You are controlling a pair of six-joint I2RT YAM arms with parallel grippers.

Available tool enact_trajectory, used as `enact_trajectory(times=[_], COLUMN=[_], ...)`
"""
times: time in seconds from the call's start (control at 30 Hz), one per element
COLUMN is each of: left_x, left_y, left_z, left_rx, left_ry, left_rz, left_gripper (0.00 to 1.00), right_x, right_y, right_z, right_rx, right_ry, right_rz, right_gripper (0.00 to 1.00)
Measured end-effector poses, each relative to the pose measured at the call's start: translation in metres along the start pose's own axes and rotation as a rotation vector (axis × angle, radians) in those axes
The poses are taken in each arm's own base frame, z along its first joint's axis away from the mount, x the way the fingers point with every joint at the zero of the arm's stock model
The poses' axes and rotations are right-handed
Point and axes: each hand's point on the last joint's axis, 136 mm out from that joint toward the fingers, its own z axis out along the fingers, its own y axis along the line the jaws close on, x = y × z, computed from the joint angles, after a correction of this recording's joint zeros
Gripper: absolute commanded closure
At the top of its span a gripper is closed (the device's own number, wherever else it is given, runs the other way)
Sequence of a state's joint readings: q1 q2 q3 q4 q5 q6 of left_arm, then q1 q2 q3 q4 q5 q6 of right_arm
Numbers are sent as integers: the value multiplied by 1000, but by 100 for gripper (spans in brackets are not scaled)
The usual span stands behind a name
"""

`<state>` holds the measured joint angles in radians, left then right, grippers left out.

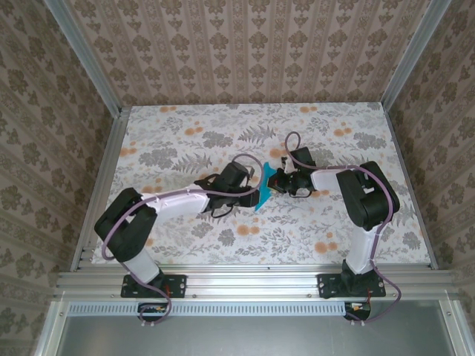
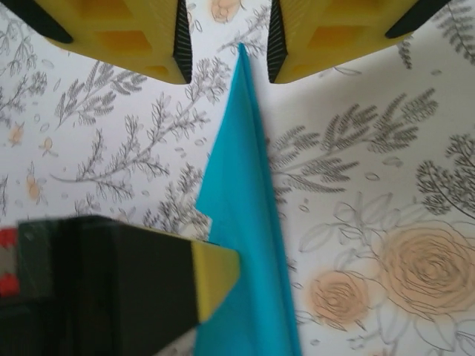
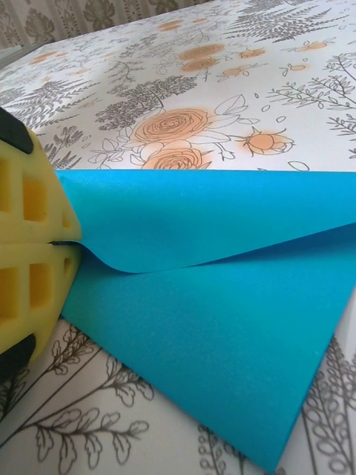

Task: Fold a paper plane with a square sheet of paper (pick it up from the middle)
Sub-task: Fold the wing for the fifth time at the center of the table.

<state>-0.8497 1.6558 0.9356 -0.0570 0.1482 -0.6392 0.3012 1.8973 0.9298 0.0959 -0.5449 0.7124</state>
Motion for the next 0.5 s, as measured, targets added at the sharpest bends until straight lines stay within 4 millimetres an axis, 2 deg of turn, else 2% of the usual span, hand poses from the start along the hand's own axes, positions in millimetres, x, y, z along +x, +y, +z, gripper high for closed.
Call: enact_trajectory(times=[0.1,0.33,0.5], left_x=[-3,21,12], left_y=[6,15,10], left_z=[11,46,46], left_rx=[19,38,80], left_ry=[7,96,73], left_rz=[-60,-147,-181], left_gripper=[74,80,80], right_x=[-2,-4,-5], right_y=[-1,-3,-4], right_z=[-1,-2,-3], right_rx=[1,-1,-4], right_ry=[-4,-6,-6], right_rz=[4,11,15], right_gripper=[96,95,94])
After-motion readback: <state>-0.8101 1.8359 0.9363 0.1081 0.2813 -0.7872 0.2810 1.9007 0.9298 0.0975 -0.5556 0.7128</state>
